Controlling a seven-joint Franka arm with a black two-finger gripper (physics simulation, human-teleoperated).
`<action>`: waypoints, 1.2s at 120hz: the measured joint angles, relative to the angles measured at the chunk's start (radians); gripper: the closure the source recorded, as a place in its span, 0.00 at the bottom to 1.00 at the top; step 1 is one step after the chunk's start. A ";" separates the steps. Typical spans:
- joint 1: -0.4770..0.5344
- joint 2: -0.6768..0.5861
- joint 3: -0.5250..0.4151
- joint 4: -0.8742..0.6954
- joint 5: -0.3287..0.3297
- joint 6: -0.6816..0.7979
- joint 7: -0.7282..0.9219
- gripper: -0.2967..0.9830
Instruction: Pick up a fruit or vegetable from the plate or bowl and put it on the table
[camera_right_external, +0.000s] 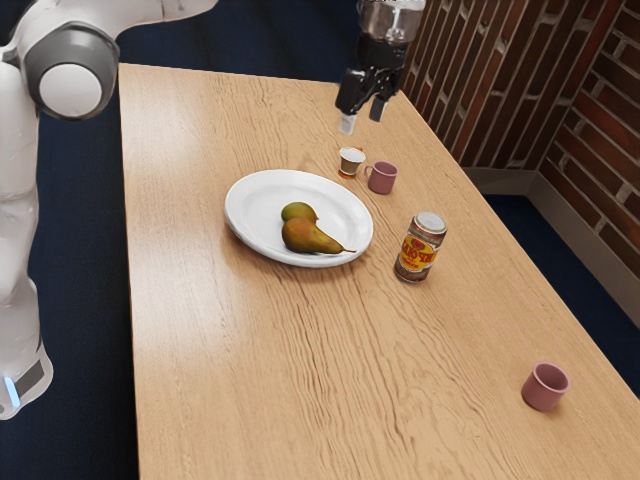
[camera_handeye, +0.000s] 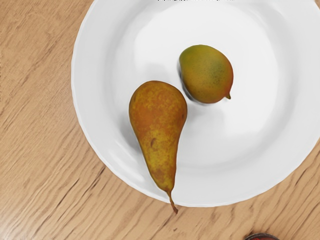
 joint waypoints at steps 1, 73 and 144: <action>0.000 0.001 0.000 0.000 0.000 0.000 -0.003 0.23; 0.195 -0.124 -0.011 -0.375 -0.123 0.141 -0.072 0.23; 0.153 -0.359 -0.106 -0.862 -0.158 0.551 -0.007 0.23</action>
